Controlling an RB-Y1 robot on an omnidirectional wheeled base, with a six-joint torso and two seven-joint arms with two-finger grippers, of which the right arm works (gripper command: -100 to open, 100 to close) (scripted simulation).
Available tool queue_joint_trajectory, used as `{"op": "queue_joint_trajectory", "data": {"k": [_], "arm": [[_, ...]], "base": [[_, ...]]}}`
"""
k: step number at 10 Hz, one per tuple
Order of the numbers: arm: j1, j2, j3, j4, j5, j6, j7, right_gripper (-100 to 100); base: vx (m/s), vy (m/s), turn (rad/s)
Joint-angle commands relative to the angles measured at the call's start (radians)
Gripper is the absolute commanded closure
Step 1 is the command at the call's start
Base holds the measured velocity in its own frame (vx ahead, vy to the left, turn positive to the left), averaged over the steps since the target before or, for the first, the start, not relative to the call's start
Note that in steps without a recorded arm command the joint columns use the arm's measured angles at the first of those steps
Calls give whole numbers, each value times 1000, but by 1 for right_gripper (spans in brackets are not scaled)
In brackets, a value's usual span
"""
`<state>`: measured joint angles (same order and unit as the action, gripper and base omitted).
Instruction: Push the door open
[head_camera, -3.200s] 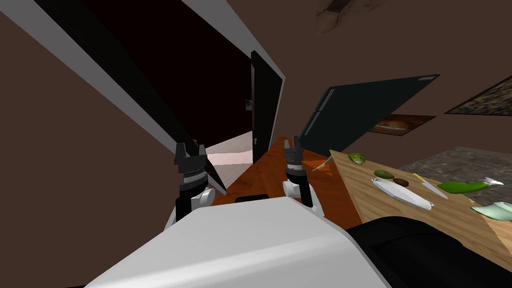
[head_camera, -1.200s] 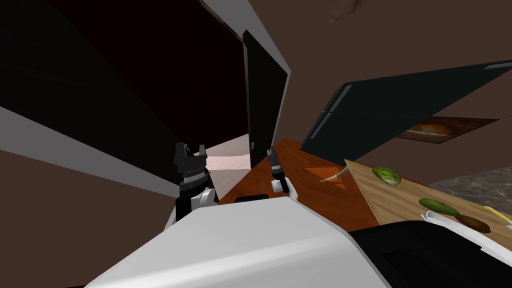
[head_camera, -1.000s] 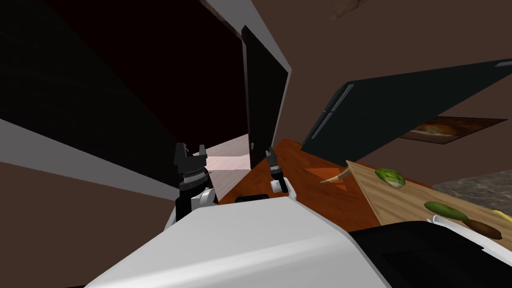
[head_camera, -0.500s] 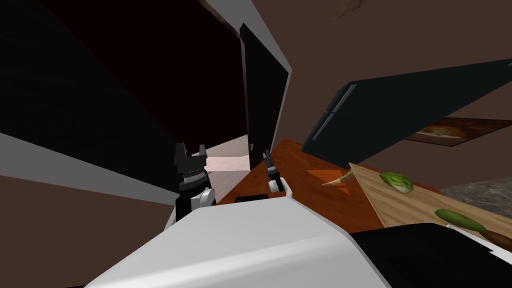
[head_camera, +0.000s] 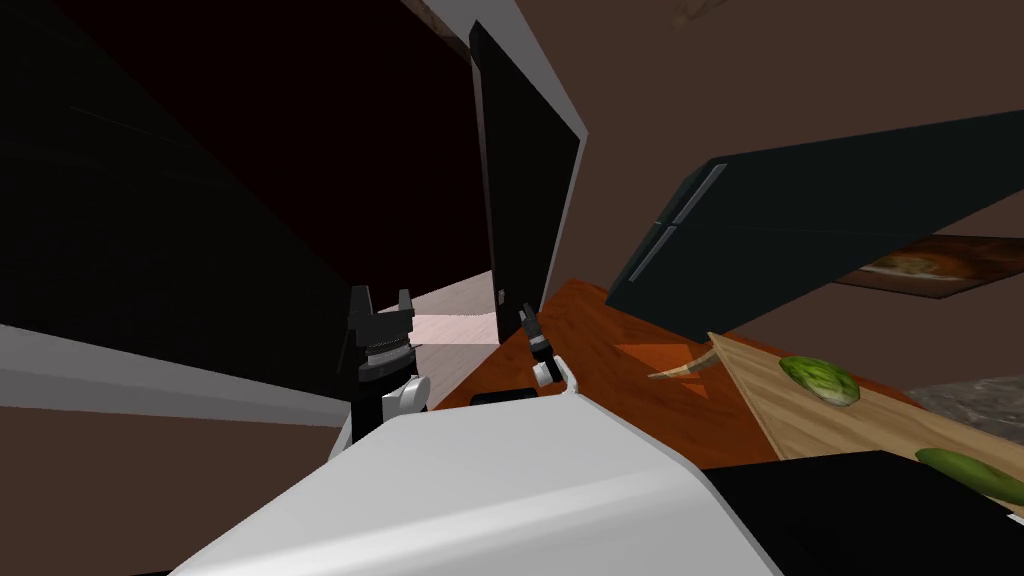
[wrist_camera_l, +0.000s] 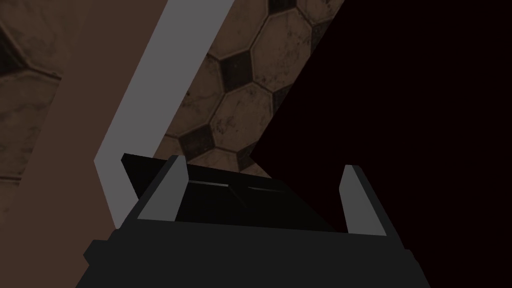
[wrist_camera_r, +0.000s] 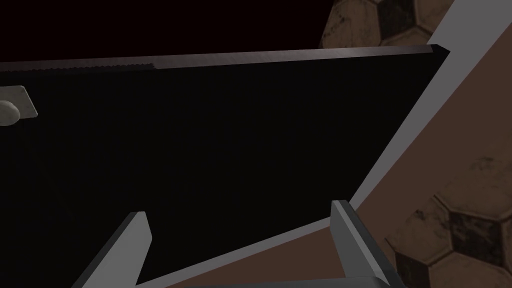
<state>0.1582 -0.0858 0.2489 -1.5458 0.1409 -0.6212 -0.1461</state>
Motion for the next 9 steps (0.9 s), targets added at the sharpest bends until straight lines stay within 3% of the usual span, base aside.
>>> {"op": "queue_joint_trajectory", "data": {"k": [1,6,9], "arm": [[-16,2,11,47,2,-8,-3,-100],[-56,2,38,156,6,-32,-14,-100],[-96,3,64,255,10,-56,-25,-100]], "base": [[60,-33,11],[61,-40,20],[76,-64,24]]}}
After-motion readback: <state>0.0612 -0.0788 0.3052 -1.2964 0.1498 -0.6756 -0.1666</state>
